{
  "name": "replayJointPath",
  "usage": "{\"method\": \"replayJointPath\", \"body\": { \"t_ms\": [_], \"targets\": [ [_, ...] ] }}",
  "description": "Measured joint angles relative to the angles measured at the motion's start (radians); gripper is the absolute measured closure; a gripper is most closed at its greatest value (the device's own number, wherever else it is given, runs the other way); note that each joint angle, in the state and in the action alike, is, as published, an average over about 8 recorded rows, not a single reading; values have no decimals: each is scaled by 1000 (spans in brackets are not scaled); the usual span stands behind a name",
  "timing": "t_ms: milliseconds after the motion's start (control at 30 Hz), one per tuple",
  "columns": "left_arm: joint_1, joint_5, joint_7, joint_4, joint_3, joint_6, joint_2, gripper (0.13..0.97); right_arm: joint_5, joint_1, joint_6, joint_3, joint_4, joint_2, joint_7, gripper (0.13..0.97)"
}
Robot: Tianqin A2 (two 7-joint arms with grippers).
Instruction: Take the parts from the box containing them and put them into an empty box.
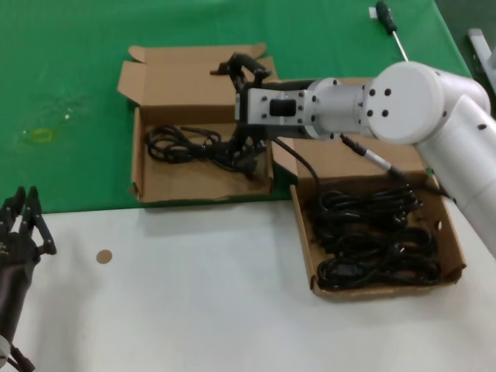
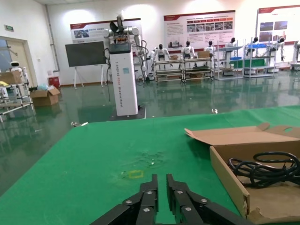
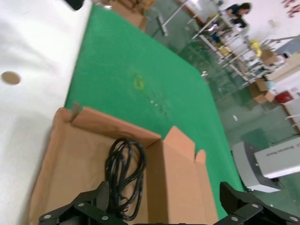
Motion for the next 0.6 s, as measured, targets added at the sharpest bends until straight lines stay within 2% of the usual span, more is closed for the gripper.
{"method": "replayJointPath", "body": {
  "t_ms": [100,267,367,500,600],
  "targets": [
    [0,0,0,0,0,0,0,924,19,-29,21,16,16,1,2,319],
    [0,0,0,0,0,0,0,867,58,-90,64,48,50,3,6,224],
    [0,0,0,0,0,0,0,833,85,-131,94,71,73,5,9,224],
    [0,0,0,0,0,0,0,833,121,-186,134,100,104,7,13,193],
    [0,0,0,0,0,0,0,772,147,-228,163,122,127,8,15,163]
  ]
}}
